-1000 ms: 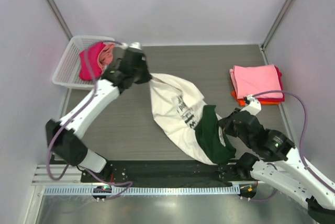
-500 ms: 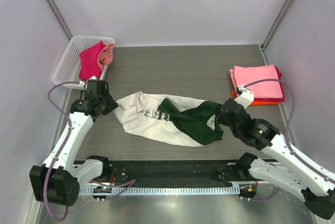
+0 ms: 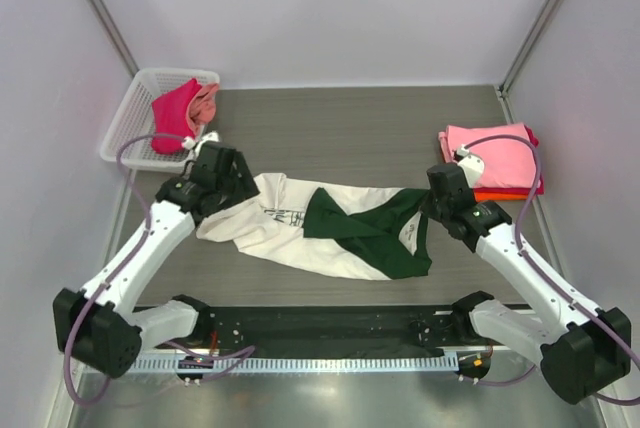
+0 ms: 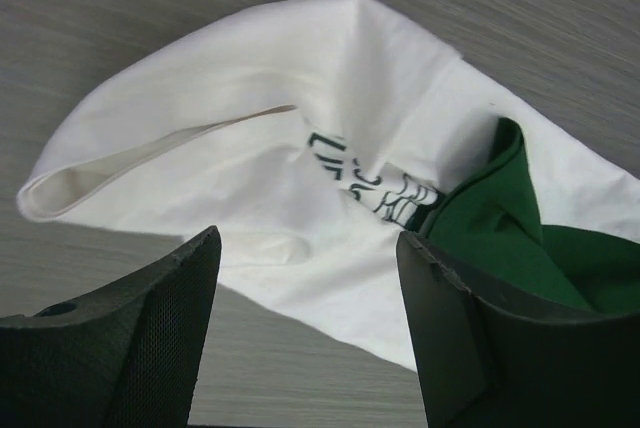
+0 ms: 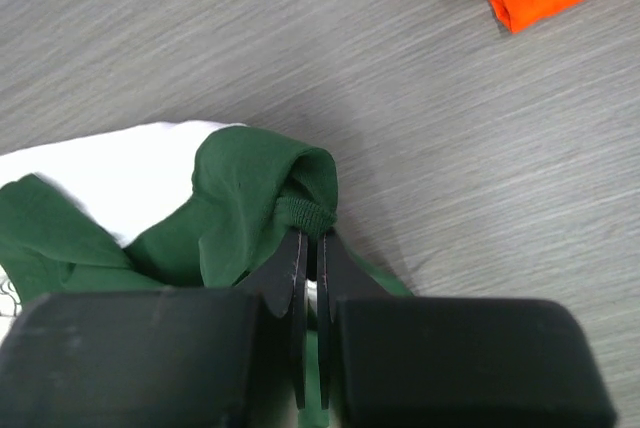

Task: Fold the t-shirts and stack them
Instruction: Flatten the tshirt out

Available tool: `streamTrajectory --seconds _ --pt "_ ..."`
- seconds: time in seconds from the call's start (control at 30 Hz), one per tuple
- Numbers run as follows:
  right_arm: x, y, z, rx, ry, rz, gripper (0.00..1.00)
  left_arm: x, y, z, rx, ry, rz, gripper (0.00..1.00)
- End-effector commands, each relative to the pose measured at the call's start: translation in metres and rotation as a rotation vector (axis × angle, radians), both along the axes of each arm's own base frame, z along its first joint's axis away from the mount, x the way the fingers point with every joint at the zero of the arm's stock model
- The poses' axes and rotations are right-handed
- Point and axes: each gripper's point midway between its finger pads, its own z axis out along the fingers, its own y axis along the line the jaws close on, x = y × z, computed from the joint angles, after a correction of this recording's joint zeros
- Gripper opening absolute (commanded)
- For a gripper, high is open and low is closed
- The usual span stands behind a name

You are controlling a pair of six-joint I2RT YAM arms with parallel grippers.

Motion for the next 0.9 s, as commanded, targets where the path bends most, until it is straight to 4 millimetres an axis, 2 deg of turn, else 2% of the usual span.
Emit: streamTrajectory --seconds 0.0,0.03,0.07,0.1,0.17,0.2,0.27,0.3,0.33,0.47,0.6,0.77,0.87 --pt "0.023 0.002 0.026 0.034 -0.108 0.002 0.01 0.026 -0.038 0.017 0.043 -0.066 -0.109 0.72" --pt "0.025 0.001 0.027 0.032 -0.115 0.001 0.01 0.03 -0.044 0.013 0.057 -0.056 -0.121 0.72" --pt "0.028 0.0 0.027 0.02 -0.119 0.005 0.01 0.037 -0.052 0.017 0.052 -0.066 -0.133 0.72" --pt "0.029 -0.001 0.027 0.008 -0.119 0.007 0.01 0.041 -0.06 0.003 0.074 -0.028 -0.153 0.72" --pt "0.031 -0.003 0.029 -0.014 -0.121 0.014 0.01 0.051 -0.066 -0.001 0.087 -0.013 -0.161 0.72" --pt "0.032 -0.003 0.028 -0.021 -0.116 0.016 0.01 0.056 -0.067 -0.018 0.116 0.031 -0.167 0.72" --pt "0.033 -0.004 0.029 -0.025 -0.117 0.012 0.01 0.062 -0.062 -0.031 0.178 0.062 -0.164 0.7" --pt "0.033 -0.003 0.028 -0.027 -0.115 0.014 0.01 0.066 -0.062 -0.04 0.198 0.089 -0.162 0.66" --pt "0.034 -0.003 0.028 -0.024 -0.116 0.013 0.01 0.067 -0.063 -0.046 0.204 0.104 -0.168 0.58" --pt "0.035 -0.002 0.025 -0.023 -0.116 0.019 0.01 0.068 -0.078 -0.065 0.159 0.142 -0.226 0.52" --pt "0.036 -0.001 0.02 -0.022 -0.107 0.024 0.01 0.062 -0.089 -0.076 0.116 0.163 -0.283 0.5" --pt "0.04 0.0 0.013 -0.024 -0.094 0.024 0.01 0.06 -0.088 -0.086 0.125 0.183 -0.285 0.48" --pt "0.042 0.001 0.012 -0.017 -0.091 0.025 0.01 0.059 -0.092 -0.093 0.119 0.21 -0.31 0.43"
